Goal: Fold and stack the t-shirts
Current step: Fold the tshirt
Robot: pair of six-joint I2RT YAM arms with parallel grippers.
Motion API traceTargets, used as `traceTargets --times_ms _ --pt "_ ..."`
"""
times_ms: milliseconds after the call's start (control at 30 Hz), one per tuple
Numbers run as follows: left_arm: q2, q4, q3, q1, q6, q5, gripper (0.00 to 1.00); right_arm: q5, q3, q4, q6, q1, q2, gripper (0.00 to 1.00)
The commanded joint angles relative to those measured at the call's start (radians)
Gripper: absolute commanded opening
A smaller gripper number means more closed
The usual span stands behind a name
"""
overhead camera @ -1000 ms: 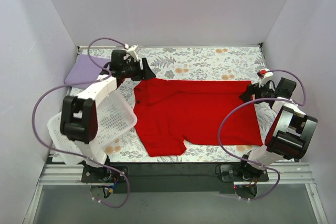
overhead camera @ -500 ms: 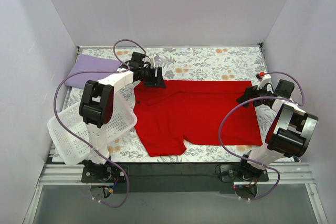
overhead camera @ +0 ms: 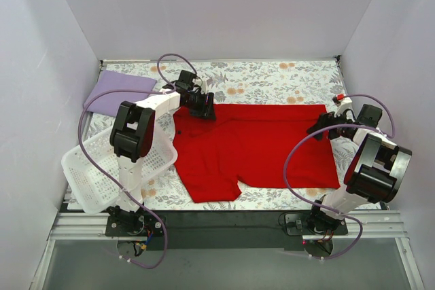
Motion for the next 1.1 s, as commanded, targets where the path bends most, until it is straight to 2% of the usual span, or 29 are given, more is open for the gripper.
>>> traceTargets --times_ms 0,100,333,500,667,800,900,1033,1067 --pt "-0.013 -0.025 0.039 -0.009 0.032 -0.005 0.45 -0.029 0.024 -0.008 -0.018 -0.009 0.015 0.93" --pt "-0.017 -0.027 0.029 -0.011 0.038 0.021 0.38 -0.029 0.027 -0.007 -0.018 -0.011 0.015 0.93" --pt "-0.027 -0.037 0.011 -0.011 0.049 0.029 0.34 -0.035 0.030 -0.011 -0.015 -0.017 0.018 0.94" --pt "-0.040 -0.037 0.008 -0.012 0.053 0.038 0.08 -0.040 0.033 -0.015 -0.014 -0.020 0.018 0.94" --pt "-0.063 -0.037 -0.012 -0.014 0.066 0.088 0.01 -0.043 0.034 -0.019 -0.012 -0.024 0.017 0.94" --pt "-0.085 -0.039 -0.046 -0.034 0.073 0.137 0.00 -0.047 0.036 -0.019 -0.011 -0.028 0.012 0.94" --pt "-0.121 -0.031 -0.096 -0.076 0.090 0.124 0.00 -0.050 0.036 -0.021 -0.011 -0.031 0.013 0.94" --pt "-0.224 0.062 -0.224 -0.130 0.086 0.062 0.12 -0.058 0.039 -0.024 -0.008 -0.037 0.010 0.95" --pt "-0.253 0.103 -0.253 -0.138 0.081 0.053 0.19 -0.060 0.039 -0.025 -0.009 -0.037 0.010 0.95"
